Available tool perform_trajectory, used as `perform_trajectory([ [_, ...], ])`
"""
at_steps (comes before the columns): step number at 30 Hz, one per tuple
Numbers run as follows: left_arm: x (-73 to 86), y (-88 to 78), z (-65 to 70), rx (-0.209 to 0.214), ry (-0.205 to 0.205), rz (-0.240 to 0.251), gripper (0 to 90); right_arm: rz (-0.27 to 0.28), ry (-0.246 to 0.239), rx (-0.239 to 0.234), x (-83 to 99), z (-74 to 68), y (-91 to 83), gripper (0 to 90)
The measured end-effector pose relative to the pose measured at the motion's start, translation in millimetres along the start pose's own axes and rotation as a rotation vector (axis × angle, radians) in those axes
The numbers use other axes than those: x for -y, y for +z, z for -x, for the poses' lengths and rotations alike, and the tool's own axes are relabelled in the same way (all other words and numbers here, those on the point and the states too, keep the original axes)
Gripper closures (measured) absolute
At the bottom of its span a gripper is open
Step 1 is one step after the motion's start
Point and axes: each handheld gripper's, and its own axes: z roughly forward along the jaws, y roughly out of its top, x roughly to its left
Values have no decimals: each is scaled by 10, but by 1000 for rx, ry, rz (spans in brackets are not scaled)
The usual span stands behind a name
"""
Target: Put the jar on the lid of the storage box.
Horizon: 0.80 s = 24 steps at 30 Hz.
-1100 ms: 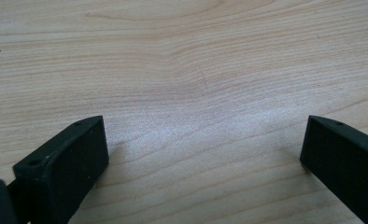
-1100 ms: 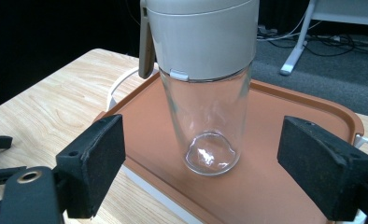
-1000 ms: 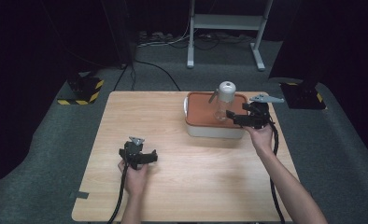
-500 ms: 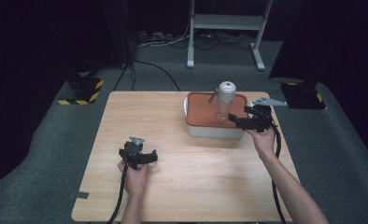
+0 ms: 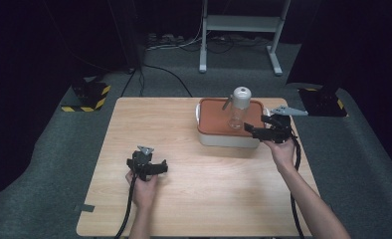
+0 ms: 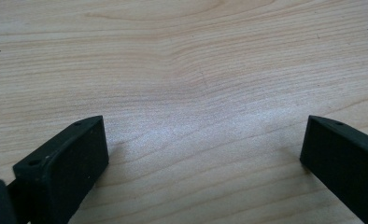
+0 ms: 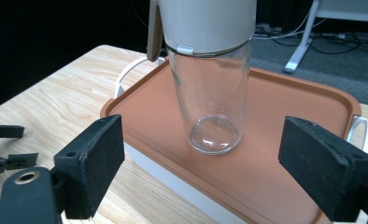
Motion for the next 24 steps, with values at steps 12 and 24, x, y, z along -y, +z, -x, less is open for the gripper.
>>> perform_trajectory([
  [12, 0, 0, 0, 0, 0, 0, 9, -3, -23, 10, 47, -16, -41, 125],
  [24, 0, 0, 0, 0, 0, 0, 9, -4, -1, 5, 111, 46, -87, 104],
])
